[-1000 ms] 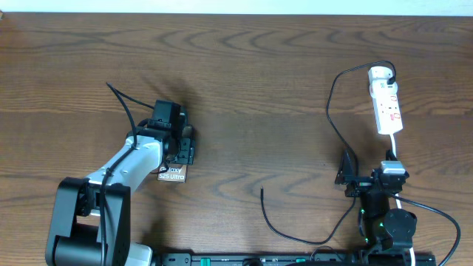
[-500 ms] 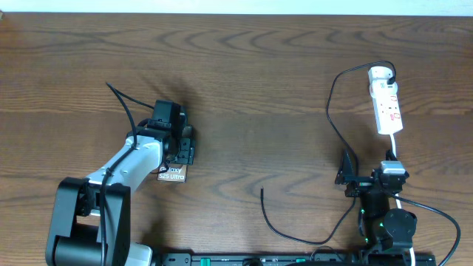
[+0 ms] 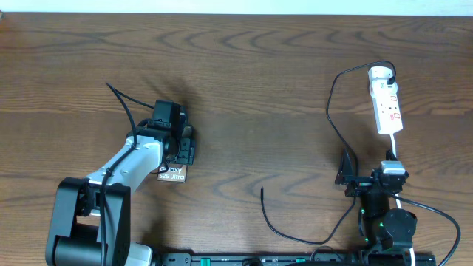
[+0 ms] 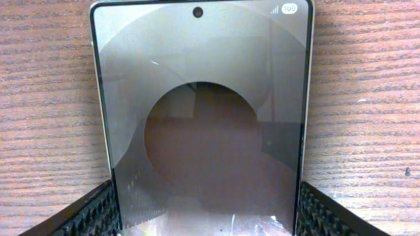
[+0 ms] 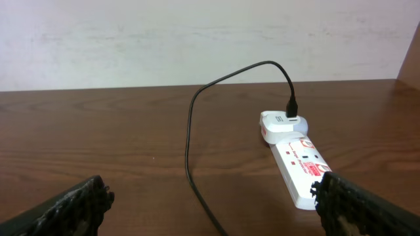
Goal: Plug charger to phone and switch on socket
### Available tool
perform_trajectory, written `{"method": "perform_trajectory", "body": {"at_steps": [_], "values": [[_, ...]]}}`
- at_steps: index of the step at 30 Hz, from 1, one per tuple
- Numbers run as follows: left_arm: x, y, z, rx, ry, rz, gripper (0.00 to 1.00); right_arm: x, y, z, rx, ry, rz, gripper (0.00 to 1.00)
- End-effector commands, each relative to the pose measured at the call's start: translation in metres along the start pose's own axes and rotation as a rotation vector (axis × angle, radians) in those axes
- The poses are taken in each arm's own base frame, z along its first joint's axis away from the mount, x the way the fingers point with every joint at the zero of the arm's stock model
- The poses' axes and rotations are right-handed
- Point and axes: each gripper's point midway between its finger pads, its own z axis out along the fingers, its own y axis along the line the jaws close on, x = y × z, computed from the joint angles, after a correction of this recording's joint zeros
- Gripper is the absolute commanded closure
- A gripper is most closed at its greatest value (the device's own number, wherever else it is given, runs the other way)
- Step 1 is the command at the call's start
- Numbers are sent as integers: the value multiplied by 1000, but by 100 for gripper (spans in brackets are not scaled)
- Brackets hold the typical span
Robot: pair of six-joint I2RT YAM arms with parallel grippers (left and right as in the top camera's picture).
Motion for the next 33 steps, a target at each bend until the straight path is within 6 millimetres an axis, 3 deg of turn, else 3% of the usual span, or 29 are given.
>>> {"method": "perform_trajectory", "body": {"at_steps": [1, 18, 33], "values": [[13, 2, 7, -12, 37, 7, 93, 1, 3, 0, -10, 1, 12, 1], [8, 2, 3, -11, 17, 7, 93, 1, 3, 0, -10, 1, 12, 1], [-23, -6, -51, 41, -180, 6, 93, 1, 3, 0, -10, 1, 12, 1]]}}
